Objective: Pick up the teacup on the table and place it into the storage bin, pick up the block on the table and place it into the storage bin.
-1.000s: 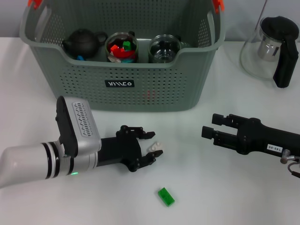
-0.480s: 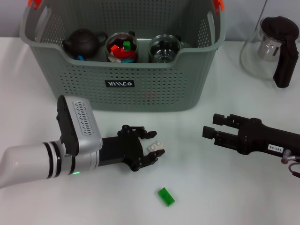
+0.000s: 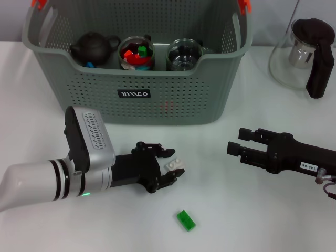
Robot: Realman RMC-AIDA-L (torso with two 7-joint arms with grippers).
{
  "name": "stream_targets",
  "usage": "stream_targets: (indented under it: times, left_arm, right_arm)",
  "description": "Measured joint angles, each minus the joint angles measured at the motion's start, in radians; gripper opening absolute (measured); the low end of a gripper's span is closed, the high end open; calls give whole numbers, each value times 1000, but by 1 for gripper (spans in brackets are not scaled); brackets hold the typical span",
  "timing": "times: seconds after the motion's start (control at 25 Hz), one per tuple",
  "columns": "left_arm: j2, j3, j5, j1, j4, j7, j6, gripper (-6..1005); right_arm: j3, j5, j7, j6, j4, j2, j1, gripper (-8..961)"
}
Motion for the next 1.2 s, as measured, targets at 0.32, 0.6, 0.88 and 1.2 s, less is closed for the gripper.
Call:
stream_targets:
  times: [0.32, 0.6, 0.88, 1.2]
  left_arm:
    - [3, 30, 7, -6, 6, -35, 7, 432]
    - [4, 35, 7, 3, 45, -83, 36, 239]
    - [23, -121, -1, 63, 280, -299, 490, 207]
    - [69, -314, -107, -42, 651, -736, 687, 245]
  right_arm:
    - [0, -2, 0, 0, 0, 0, 0, 715]
    - [0, -2, 0, 0, 0, -1, -1, 714]
    - [0, 2, 0, -2, 0, -4, -5, 714]
    - [0, 0, 0, 0, 0, -2, -1, 715]
